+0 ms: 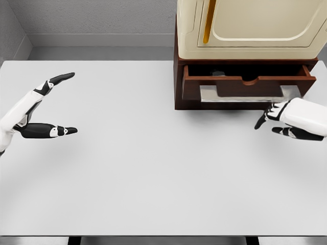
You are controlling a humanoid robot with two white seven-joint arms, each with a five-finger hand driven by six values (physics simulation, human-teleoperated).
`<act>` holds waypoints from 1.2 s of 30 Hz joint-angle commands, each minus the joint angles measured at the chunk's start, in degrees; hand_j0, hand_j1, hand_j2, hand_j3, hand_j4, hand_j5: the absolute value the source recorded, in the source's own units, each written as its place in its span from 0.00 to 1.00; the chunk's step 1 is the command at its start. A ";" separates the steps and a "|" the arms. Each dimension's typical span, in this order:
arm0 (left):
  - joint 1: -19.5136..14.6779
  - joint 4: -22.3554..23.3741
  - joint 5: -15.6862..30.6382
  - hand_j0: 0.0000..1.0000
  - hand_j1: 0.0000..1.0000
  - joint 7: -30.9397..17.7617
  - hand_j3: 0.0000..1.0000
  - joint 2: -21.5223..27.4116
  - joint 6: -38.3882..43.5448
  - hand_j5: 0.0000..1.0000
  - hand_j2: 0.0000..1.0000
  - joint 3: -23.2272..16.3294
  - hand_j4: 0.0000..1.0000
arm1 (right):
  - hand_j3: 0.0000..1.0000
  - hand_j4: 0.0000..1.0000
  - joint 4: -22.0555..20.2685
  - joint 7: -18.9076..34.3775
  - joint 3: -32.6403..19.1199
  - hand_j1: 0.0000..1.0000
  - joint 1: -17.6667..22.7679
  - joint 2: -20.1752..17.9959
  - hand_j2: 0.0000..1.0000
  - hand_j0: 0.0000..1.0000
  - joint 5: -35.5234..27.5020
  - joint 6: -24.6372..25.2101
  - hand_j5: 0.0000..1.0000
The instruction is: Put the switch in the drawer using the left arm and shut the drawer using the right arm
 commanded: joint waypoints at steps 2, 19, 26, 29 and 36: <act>0.09 -0.23 0.45 1.00 1.00 0.02 1.00 0.04 0.20 1.00 1.00 -0.05 1.00 | 0.60 0.60 0.87 -0.17 0.66 0.60 0.00 0.75 0.60 0.60 0.20 -0.01 0.60; 0.00 -0.23 0.36 1.00 1.00 0.02 1.00 0.04 0.11 1.00 1.00 -0.05 1.00 | 0.61 0.61 2.72 -0.17 1.01 0.61 -1.67 2.42 0.61 0.61 1.25 -0.01 0.61; 0.09 -0.23 0.36 1.00 1.00 0.02 1.00 0.04 0.11 1.00 1.00 -0.05 1.00 | 0.61 0.61 7.37 -0.17 3.12 0.61 -4.65 3.74 0.61 0.61 1.87 -0.01 0.61; 0.09 -0.23 0.36 1.00 1.00 0.02 1.00 0.04 0.11 1.00 1.00 -0.05 1.00 | 0.61 0.61 9.49 -0.17 6.46 0.61 -8.09 5.32 0.61 0.61 2.04 -0.01 0.61; 0.09 -0.32 0.28 1.00 1.00 0.02 1.00 0.04 0.11 1.00 1.00 -0.05 1.00 | 0.62 0.62 9.84 -0.17 6.64 0.62 -8.52 5.32 0.62 0.62 2.40 -0.01 0.62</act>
